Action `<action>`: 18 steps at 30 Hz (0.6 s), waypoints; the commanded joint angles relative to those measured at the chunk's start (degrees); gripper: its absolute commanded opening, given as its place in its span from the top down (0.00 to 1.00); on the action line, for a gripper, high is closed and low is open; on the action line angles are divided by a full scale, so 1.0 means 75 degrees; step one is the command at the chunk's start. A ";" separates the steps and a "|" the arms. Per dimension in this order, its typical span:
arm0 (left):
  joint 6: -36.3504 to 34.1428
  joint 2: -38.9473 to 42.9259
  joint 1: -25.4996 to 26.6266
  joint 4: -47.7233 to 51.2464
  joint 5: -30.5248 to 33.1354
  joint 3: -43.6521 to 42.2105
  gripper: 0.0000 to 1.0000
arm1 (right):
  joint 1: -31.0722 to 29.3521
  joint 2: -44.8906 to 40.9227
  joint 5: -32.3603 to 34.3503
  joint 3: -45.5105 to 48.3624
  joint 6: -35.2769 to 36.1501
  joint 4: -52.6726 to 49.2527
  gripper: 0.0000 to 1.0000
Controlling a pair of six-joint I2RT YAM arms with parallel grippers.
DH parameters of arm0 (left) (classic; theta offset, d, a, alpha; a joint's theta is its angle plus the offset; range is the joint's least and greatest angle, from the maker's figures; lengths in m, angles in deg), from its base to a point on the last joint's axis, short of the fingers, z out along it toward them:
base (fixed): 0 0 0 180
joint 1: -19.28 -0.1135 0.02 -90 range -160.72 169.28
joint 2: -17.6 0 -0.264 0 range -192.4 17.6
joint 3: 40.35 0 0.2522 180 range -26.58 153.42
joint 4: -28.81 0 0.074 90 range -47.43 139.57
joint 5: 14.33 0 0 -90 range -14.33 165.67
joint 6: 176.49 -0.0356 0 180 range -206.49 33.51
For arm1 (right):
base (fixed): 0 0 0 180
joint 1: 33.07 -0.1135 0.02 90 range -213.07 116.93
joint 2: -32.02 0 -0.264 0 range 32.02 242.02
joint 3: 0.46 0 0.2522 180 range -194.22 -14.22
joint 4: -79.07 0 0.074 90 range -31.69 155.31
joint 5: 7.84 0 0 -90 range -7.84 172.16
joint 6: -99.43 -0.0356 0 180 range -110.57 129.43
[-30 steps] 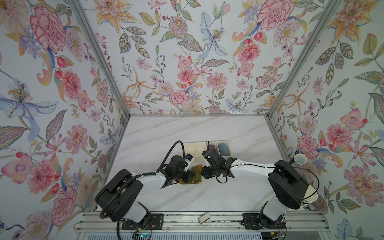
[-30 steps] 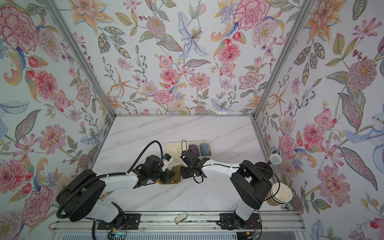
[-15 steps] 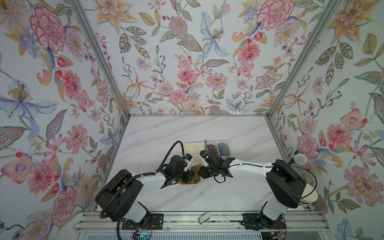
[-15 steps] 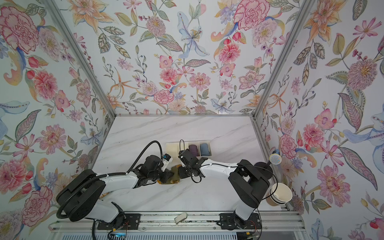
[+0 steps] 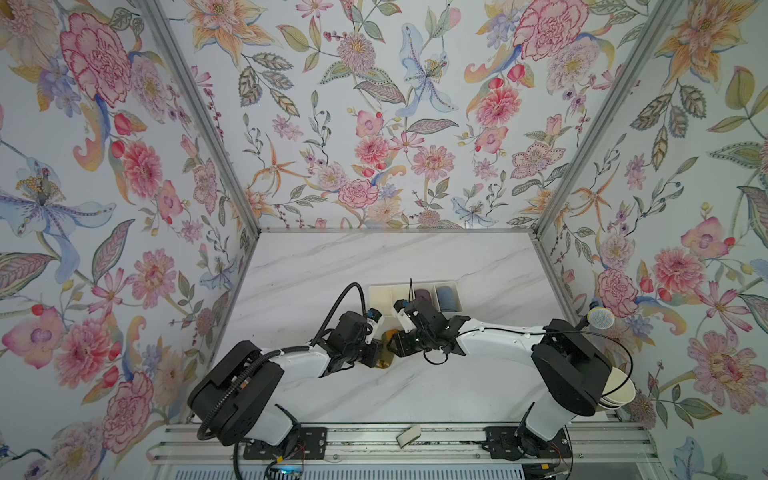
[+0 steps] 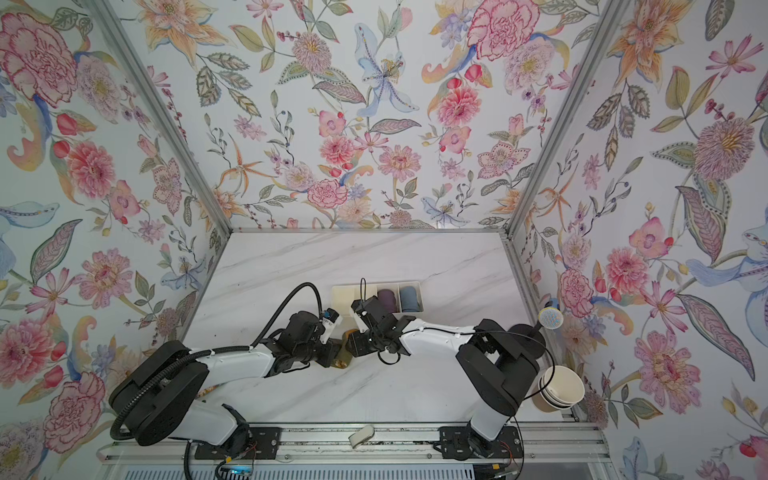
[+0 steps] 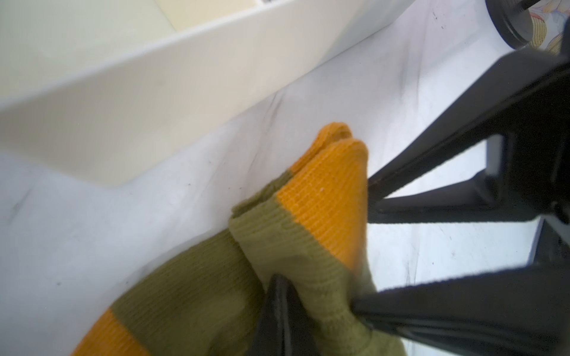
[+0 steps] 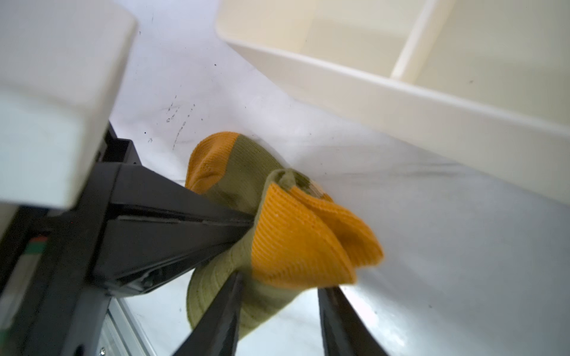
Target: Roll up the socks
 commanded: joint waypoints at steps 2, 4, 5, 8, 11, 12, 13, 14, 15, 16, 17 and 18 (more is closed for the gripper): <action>0.0151 0.0117 -0.0019 0.0108 -0.0168 -0.0209 1.00 | -0.0054 0.0205 -0.0264 0.0102 -0.0129 0.0224 0.55; 0.0195 0.0100 -0.0023 0.0006 -0.0203 -0.0263 1.00 | -0.0040 0.0261 -0.0272 0.0119 -0.0224 0.0207 0.55; 0.0220 0.0070 -0.0022 -0.0037 -0.0223 -0.0295 1.00 | -0.0029 0.0285 -0.0281 0.0121 -0.0292 0.0179 0.55; 0.0268 0.0011 -0.0024 -0.0147 -0.0261 -0.0365 1.00 | -0.0012 0.0385 -0.0339 0.0067 -0.0426 0.0008 0.55; 0.0282 -0.0002 -0.0023 -0.0174 -0.0282 -0.0381 1.00 | -0.0012 0.0410 -0.0454 0.0041 -0.0533 -0.0147 0.49; 0.0276 0.0009 -0.0019 -0.0168 -0.0274 -0.0371 1.00 | -0.0025 0.0410 -0.0474 0.0021 -0.0557 -0.0201 0.49; 0.0286 0.0020 -0.0011 -0.0171 -0.0282 -0.0369 1.00 | -0.0017 0.0411 -0.0459 0.0007 -0.0584 -0.0277 0.48; 0.0284 0.0021 -0.0010 -0.0174 -0.0273 -0.0362 1.00 | -0.0024 0.0405 -0.0433 -0.0006 -0.0599 -0.0335 0.48; 0.0282 0.0021 -0.0019 -0.0177 -0.0276 -0.0363 1.00 | -0.0018 0.0417 -0.0399 0.0005 -0.0634 -0.0365 0.48; 0.0274 0.0021 -0.0019 -0.0175 -0.0280 -0.0357 1.00 | -0.0017 0.0420 -0.0426 0.0022 -0.0663 -0.0358 0.48; 0.0283 0.0009 -0.0014 -0.0184 -0.0284 -0.0357 1.00 | -0.0033 0.0447 -0.0449 0.0018 -0.0684 -0.0345 0.48; 0.0294 0.0009 -0.0024 -0.0204 -0.0295 -0.0362 1.00 | -0.0035 0.0485 -0.0452 0.0018 -0.0697 -0.0327 0.48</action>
